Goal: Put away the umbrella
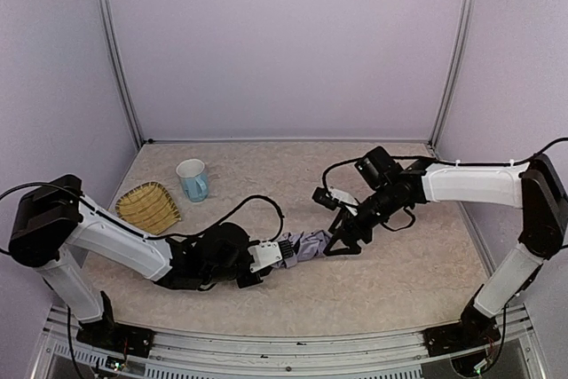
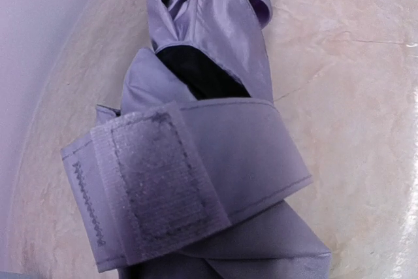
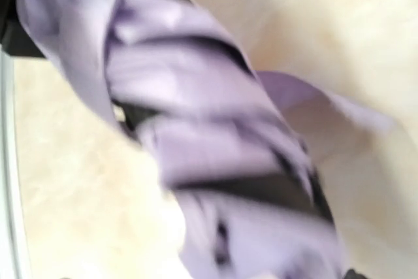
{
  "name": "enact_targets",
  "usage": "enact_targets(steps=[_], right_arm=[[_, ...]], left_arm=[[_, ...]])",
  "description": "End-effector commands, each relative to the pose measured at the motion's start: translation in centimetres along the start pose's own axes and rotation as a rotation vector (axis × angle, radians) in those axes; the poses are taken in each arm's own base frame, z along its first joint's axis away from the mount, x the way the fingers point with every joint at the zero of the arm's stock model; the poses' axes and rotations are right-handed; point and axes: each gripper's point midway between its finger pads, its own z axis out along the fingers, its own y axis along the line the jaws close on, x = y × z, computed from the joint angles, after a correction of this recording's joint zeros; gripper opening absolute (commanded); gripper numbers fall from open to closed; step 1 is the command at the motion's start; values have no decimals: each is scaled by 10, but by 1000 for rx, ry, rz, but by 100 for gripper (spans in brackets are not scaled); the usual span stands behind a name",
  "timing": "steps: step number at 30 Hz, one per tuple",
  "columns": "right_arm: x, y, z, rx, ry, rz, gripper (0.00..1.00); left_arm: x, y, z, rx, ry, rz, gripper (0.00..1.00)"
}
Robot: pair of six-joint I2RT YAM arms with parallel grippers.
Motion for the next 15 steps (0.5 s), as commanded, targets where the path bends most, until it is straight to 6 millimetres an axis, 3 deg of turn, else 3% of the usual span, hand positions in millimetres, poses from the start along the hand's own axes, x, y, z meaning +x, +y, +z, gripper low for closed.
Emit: enact_targets(steps=[1,4,6,9,15], right_arm=[[-5,-24,-30,191,-65,-9,88],[-21,-22,-56,272,-186,-72,88],[-43,-10,-79,309,-323,-169,88],[-59,9,-98,312,-465,-277,86],[-79,45,-115,219,-713,-377,83]], left_arm=[[-31,58,-27,-226,-61,21,0],[-48,83,-44,-293,-86,49,0],[-64,101,-59,-356,-105,93,0],[-86,122,-78,-417,-137,148,0],[-125,153,-107,-484,-175,219,0]])
